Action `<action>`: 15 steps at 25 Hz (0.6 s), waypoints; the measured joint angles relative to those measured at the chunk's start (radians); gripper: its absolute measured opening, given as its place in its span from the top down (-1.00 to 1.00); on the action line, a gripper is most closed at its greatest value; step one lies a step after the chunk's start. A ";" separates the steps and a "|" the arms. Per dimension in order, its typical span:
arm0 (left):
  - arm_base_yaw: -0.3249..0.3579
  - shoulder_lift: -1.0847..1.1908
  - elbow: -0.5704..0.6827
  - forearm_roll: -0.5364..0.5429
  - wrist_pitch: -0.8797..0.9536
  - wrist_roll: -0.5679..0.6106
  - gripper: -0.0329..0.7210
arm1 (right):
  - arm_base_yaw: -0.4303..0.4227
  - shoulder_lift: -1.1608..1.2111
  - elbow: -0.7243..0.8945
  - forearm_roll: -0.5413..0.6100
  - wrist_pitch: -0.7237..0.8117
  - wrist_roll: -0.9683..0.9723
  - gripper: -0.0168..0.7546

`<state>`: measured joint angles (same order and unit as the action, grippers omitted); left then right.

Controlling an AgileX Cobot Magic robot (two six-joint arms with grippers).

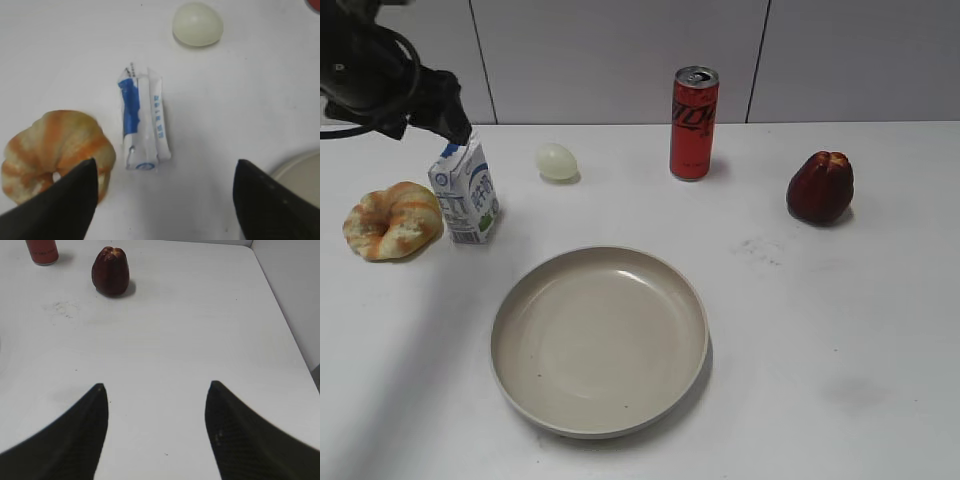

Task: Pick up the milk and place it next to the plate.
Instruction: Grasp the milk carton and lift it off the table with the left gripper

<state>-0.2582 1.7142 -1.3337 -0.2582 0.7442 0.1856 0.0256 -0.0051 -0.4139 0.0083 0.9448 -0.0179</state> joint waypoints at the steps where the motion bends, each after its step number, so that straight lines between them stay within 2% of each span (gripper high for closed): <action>1: -0.006 0.029 -0.019 0.003 0.000 0.000 -0.78 | 0.000 0.000 0.000 0.000 0.000 0.000 -0.25; 6: -0.012 0.144 -0.088 0.026 -0.001 0.000 -0.78 | 0.000 0.000 0.000 0.000 0.000 0.000 -0.25; 15: -0.012 0.277 -0.100 0.059 -0.049 -0.005 -0.76 | 0.000 0.000 0.000 0.000 0.000 0.000 -0.25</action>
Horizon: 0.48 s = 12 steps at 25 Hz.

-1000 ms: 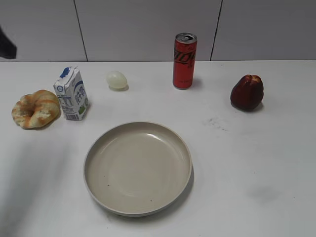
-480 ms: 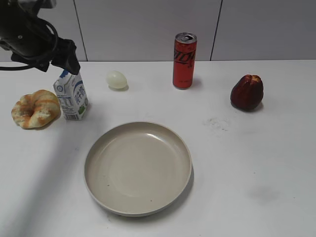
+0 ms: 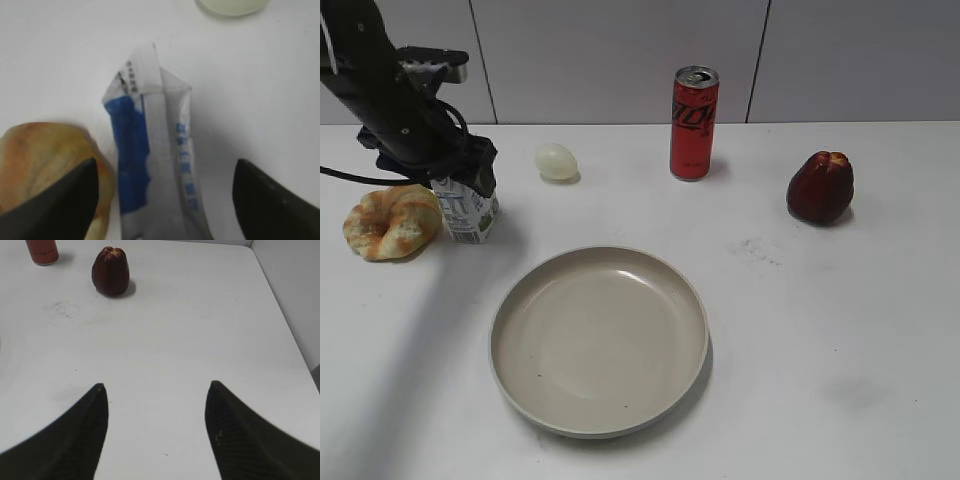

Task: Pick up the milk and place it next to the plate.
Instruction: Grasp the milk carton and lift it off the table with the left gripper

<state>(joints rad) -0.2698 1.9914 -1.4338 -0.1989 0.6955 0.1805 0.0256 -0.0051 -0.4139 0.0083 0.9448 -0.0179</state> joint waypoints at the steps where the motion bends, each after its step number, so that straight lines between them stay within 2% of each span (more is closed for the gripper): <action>1: 0.000 0.014 0.000 0.000 -0.010 -0.011 -0.75 | 0.000 0.000 0.000 0.000 0.000 0.000 -0.25; 5: 0.000 0.051 0.000 0.000 -0.045 -0.044 -0.65 | 0.000 0.000 0.000 0.000 0.000 0.000 -0.25; 12: 0.000 0.058 0.000 0.004 -0.068 -0.058 0.01 | 0.000 0.000 0.000 0.000 0.000 0.000 -0.25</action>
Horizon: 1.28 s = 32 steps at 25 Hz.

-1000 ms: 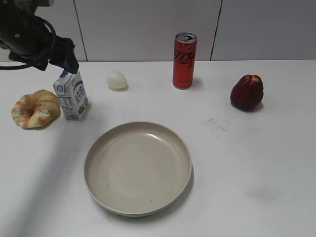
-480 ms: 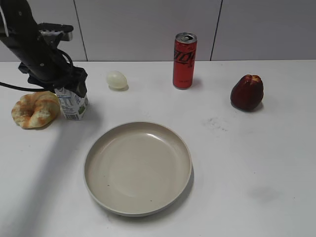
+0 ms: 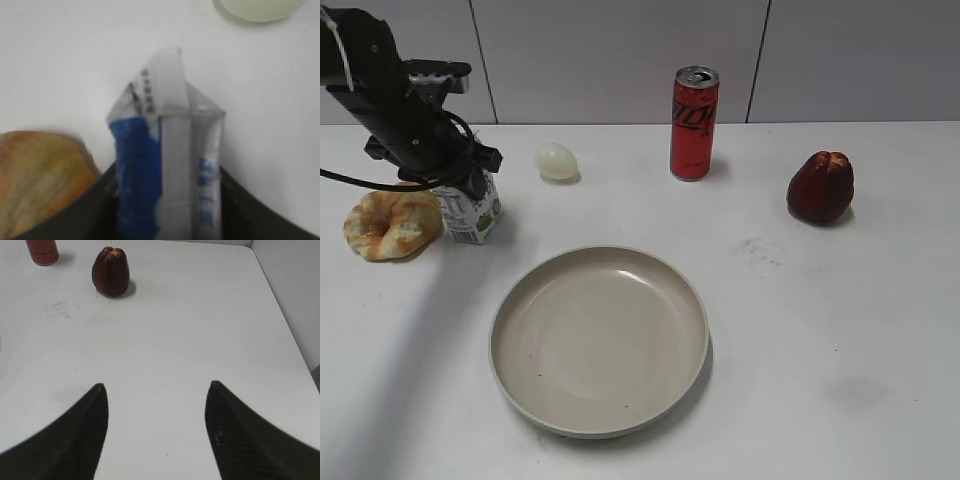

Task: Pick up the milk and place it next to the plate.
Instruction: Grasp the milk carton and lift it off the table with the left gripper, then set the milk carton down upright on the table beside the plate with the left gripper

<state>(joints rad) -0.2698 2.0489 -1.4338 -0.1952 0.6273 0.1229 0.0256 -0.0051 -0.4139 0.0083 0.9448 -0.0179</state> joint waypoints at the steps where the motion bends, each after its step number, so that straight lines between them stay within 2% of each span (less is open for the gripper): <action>1: 0.001 0.000 0.000 0.000 -0.001 0.000 0.07 | 0.000 0.000 0.000 0.000 0.000 0.000 -0.25; 13: -0.006 -0.034 -0.024 -0.012 0.044 -0.003 0.13 | 0.000 0.000 0.000 0.000 0.000 0.000 -0.25; 16: -0.032 -0.043 -0.087 -0.012 0.089 -0.003 0.13 | 0.000 0.000 0.000 0.000 0.000 0.000 -0.25; 20: -0.101 -0.046 -0.169 -0.012 0.109 -0.002 0.13 | 0.000 0.000 0.000 0.000 0.000 0.000 -0.25; 26: -0.195 -0.047 -0.198 -0.021 0.125 0.254 0.13 | 0.000 0.000 0.000 0.000 0.000 0.000 -0.25; 32: -0.203 -0.031 -0.199 -0.185 0.165 0.571 0.13 | 0.000 0.000 0.000 0.000 0.000 0.000 -0.25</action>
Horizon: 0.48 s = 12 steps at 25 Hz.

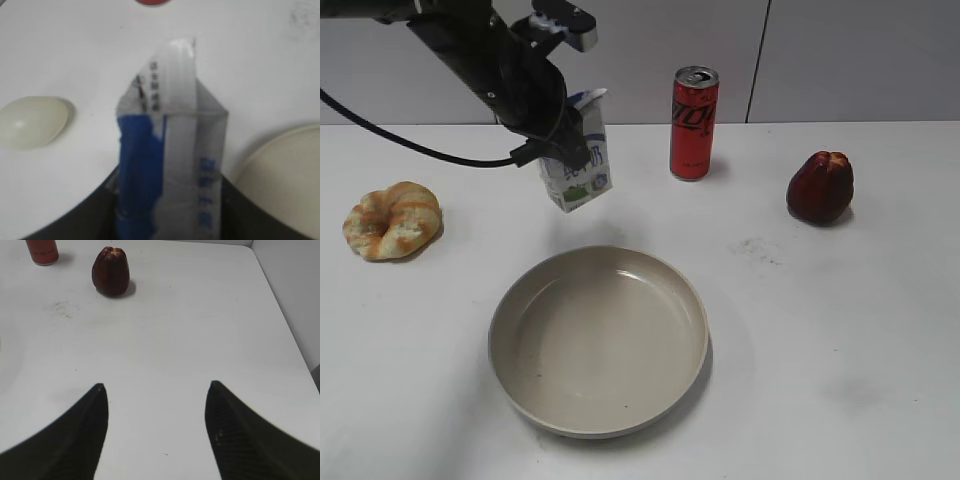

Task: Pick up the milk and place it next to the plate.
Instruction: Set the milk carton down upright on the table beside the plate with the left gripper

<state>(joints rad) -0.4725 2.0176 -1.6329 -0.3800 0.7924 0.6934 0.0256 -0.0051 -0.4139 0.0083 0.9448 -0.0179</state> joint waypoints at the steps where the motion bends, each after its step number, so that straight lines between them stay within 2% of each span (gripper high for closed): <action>1: 0.000 0.007 0.000 -0.020 0.005 0.032 0.13 | 0.000 0.000 0.000 0.000 0.000 0.000 -0.25; 7: -0.003 0.056 0.000 -0.053 0.014 0.182 0.13 | 0.000 0.000 0.000 0.000 0.000 0.000 -0.25; 12: -0.007 0.081 0.000 -0.125 0.051 0.335 0.13 | 0.000 0.000 0.000 0.000 0.000 0.000 -0.25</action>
<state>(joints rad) -0.4791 2.0985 -1.6329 -0.5051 0.8431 1.0283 0.0256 -0.0051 -0.4139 0.0083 0.9448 -0.0179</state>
